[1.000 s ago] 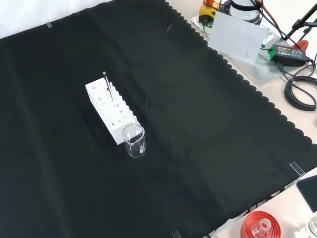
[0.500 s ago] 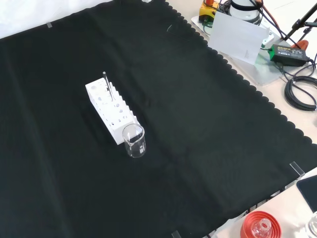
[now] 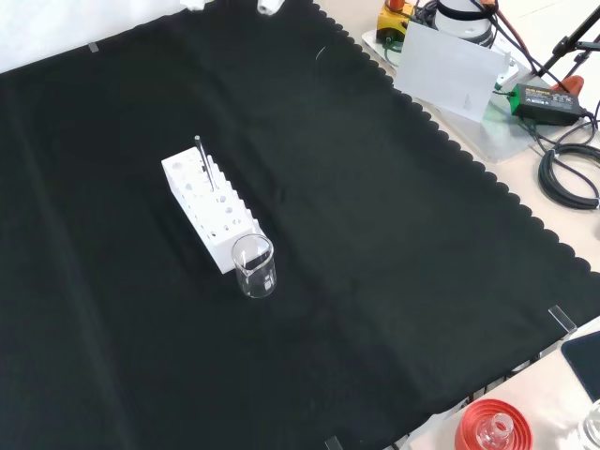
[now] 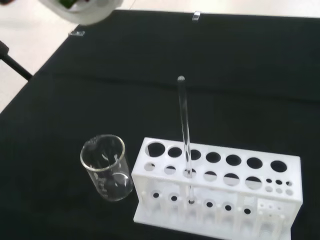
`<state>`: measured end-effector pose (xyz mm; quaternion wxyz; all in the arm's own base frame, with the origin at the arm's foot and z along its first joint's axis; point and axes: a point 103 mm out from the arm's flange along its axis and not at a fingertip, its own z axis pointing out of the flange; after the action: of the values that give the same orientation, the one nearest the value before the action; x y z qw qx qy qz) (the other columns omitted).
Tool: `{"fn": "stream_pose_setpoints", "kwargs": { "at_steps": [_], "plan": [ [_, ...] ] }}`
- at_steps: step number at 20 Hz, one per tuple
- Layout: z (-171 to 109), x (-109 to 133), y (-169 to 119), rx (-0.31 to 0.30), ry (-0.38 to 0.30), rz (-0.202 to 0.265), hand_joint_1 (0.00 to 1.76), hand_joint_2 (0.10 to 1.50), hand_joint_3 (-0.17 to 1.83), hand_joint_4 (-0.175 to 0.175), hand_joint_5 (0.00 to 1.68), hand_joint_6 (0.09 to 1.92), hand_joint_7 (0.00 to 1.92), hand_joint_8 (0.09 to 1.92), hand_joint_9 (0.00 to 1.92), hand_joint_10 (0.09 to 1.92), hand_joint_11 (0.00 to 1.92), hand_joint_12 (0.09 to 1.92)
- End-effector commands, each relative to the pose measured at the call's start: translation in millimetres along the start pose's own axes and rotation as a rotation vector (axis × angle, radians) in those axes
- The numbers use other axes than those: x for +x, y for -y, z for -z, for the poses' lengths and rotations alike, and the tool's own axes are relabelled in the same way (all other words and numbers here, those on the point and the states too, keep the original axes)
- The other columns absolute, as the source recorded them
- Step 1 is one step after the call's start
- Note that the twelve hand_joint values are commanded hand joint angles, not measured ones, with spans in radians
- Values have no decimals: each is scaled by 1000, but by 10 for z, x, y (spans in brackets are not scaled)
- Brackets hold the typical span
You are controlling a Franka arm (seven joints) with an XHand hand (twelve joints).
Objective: Take the glass rod from the white test tube rack.
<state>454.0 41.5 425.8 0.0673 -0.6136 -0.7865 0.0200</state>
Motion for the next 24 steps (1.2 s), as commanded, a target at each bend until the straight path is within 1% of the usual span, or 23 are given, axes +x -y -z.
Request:
{"fn": "stream_pose_setpoints", "kwargs": {
  "at_steps": [1, 3, 6, 10, 16, 18, 21, 24],
  "plan": [
    [-278, -198, -421, 36, -25, 71, 819, 661, 583, -175, 492, 145, 427, 891, 488, 874, 432, 1309],
    [-321, -193, -484, 40, -10, 100, 823, 659, 584, -175, 492, 148, 430, 890, 491, 873, 437, 1309],
    [-378, -231, -588, 55, -15, 118, 833, 655, 585, -175, 493, 154, 434, 889, 495, 872, 441, 1307],
    [-477, -261, -705, 75, -26, 123, 836, 651, 589, -175, 495, 161, 441, 888, 501, 872, 444, 1305],
    [-576, -248, -863, 86, -48, 114, 845, 631, 611, -175, 493, 192, 458, 881, 515, 865, 458, 1297],
    [-638, -224, -917, 91, -39, 113, 853, 623, 619, -175, 493, 206, 468, 880, 524, 864, 469, 1297],
    [-725, -188, -979, 97, -36, 116, 908, 596, 644, -175, 490, 266, 501, 869, 566, 848, 505, 1284],
    [-786, -174, -1021, 110, -22, 114, 960, 554, 699, -175, 458, 395, 537, 854, 606, 828, 540, 1276]
  ]
}}
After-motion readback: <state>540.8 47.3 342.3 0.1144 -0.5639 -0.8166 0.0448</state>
